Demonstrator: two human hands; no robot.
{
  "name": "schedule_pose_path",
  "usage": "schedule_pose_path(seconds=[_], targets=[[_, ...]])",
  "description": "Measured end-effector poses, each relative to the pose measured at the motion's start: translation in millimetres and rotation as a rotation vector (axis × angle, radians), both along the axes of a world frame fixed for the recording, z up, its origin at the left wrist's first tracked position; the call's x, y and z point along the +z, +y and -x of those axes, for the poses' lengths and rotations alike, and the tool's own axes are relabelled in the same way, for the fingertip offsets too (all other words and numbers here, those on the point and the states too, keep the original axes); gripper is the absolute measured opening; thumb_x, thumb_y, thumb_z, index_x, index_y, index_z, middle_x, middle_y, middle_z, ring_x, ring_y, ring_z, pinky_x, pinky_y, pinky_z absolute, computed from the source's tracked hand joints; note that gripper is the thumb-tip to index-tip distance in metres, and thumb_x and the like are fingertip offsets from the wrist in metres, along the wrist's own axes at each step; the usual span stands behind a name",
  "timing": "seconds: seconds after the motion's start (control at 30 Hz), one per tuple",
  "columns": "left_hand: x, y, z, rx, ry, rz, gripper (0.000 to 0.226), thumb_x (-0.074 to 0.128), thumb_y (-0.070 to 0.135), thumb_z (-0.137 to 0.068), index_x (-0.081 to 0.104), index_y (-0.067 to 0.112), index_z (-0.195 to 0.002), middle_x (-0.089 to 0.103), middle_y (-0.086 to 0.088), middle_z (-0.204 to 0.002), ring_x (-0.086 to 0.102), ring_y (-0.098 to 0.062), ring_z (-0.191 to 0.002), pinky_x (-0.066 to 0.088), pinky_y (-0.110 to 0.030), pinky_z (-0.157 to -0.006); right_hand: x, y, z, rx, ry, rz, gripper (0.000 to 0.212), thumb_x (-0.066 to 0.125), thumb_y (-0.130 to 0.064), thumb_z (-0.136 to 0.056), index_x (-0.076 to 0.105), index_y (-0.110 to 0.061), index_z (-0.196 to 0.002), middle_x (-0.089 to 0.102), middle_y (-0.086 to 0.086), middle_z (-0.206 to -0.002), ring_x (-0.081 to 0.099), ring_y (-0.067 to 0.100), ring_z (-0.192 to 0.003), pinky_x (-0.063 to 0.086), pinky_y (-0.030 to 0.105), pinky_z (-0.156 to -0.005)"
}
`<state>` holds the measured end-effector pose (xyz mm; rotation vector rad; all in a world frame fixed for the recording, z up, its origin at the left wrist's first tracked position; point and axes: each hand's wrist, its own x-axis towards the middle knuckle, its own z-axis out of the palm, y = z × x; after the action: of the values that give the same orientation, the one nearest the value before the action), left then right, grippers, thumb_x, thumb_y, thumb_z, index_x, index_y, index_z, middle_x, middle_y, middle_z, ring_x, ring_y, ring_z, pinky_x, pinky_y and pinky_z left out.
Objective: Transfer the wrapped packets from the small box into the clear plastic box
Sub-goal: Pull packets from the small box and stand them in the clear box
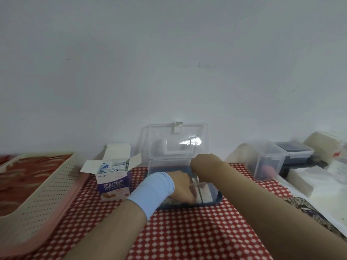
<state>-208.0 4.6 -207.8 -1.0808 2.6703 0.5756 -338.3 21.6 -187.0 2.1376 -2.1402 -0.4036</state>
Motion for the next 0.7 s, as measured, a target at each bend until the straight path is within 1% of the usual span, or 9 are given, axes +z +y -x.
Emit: schedule_pose_path(seconds=[0.13, 0.2, 0.23, 0.3, 0.37, 0.43, 0.5, 0.6, 0.7], targets=[[1, 0, 0, 0.001, -0.001, 0.000, 0.025, 0.060, 0.041, -0.083, 0.065, 0.019, -0.092, 0.061, -0.002, -0.080, 0.057, -0.018, -0.072, 0.051, -0.031, -0.072, 2, 2, 1, 0.026, 0.009, 0.032, 0.027, 0.069, -0.011, -0.090, 0.067, -0.007, -0.117, 0.061, 0.005, -0.101, 0.057, 0.020, -0.086, 0.053, 0.031, -0.091], [2, 0, 0, 0.003, -0.002, 0.001, 0.026, 0.061, 0.040, -0.083, 0.067, 0.019, -0.098, 0.063, -0.002, -0.084, 0.060, -0.020, -0.078, 0.053, -0.033, -0.078, 5, 4, 5, 0.055, 0.020, 0.060, 0.029, 0.071, -0.012, -0.090, 0.067, -0.009, -0.118, 0.064, 0.004, -0.106, 0.061, 0.020, -0.091, 0.051, 0.031, -0.091], [3, 1, 0, -0.004, -0.007, 0.006, 0.025, 0.061, 0.040, -0.084, 0.067, 0.018, -0.097, 0.062, -0.002, -0.084, 0.059, -0.020, -0.077, 0.053, -0.033, -0.079, 6, 5, 7, 0.067, 0.027, 0.074, 0.031, 0.073, -0.014, -0.089, 0.067, -0.011, -0.119, 0.066, 0.005, -0.111, 0.063, 0.022, -0.096, 0.049, 0.032, -0.094], [4, 2, 1, -0.021, -0.028, 0.022, 0.020, 0.060, 0.038, -0.086, 0.063, 0.018, -0.087, 0.057, -0.002, -0.078, 0.054, -0.018, -0.071, 0.050, -0.032, -0.074, 8, 6, 11, 0.090, 0.041, 0.094, 0.034, 0.075, -0.018, -0.088, 0.067, -0.014, -0.120, 0.066, 0.004, -0.116, 0.062, 0.024, -0.105, 0.046, 0.034, -0.099], [5, 3, 1, -0.020, -0.036, 0.030, 0.017, 0.060, 0.037, -0.085, 0.058, 0.021, -0.079, 0.055, -0.001, -0.075, 0.051, -0.017, -0.069, 0.047, -0.029, -0.068, 9, 9, 13, 0.112, 0.060, 0.098, 0.031, 0.073, -0.017, -0.090, 0.067, -0.015, -0.120, 0.066, 0.003, -0.117, 0.060, 0.024, -0.108, 0.042, 0.036, -0.102], [5, 4, 1, -0.011, -0.023, 0.021, 0.017, 0.060, 0.037, -0.084, 0.059, 0.021, -0.078, 0.056, -0.001, -0.075, 0.052, -0.017, -0.069, 0.046, -0.028, -0.066, 7, 10, 13, 0.116, 0.067, 0.091, 0.027, 0.069, -0.016, -0.092, 0.066, -0.015, -0.119, 0.065, 0.004, -0.117, 0.058, 0.023, -0.109, 0.037, 0.037, -0.104], [5, 4, 1, -0.004, -0.012, 0.014, 0.018, 0.061, 0.039, -0.083, 0.061, 0.021, -0.082, 0.058, -0.001, -0.078, 0.055, -0.018, -0.071, 0.050, -0.029, -0.068, 4, 10, 12, 0.098, 0.063, 0.072, 0.024, 0.065, -0.018, -0.095, 0.065, -0.014, -0.119, 0.064, 0.005, -0.115, 0.057, 0.023, -0.110, 0.034, 0.037, -0.105], [2, 3, 1, 0.004, -0.005, 0.018, 0.019, 0.060, 0.041, -0.082, 0.060, 0.022, -0.080, 0.058, 0.000, -0.077, 0.055, -0.018, -0.071, 0.053, -0.034, -0.075, 4, 9, 10, 0.070, 0.036, 0.030, 0.020, 0.061, -0.020, -0.096, 0.064, -0.012, -0.115, 0.063, 0.004, -0.111, 0.057, 0.022, -0.107, 0.033, 0.037, -0.103], [1, 2, -1, 0.015, 0.006, 0.018, 0.023, 0.058, 0.041, -0.080, 0.063, 0.019, -0.081, 0.061, -0.004, -0.079, 0.056, -0.018, -0.070, 0.055, -0.036, -0.079, 8, 10, 12, 0.064, -0.049, -0.014, 0.018, 0.062, -0.020, -0.094, 0.067, -0.010, -0.108, 0.065, 0.003, -0.104, 0.059, 0.022, -0.102, 0.039, 0.035, -0.101]])
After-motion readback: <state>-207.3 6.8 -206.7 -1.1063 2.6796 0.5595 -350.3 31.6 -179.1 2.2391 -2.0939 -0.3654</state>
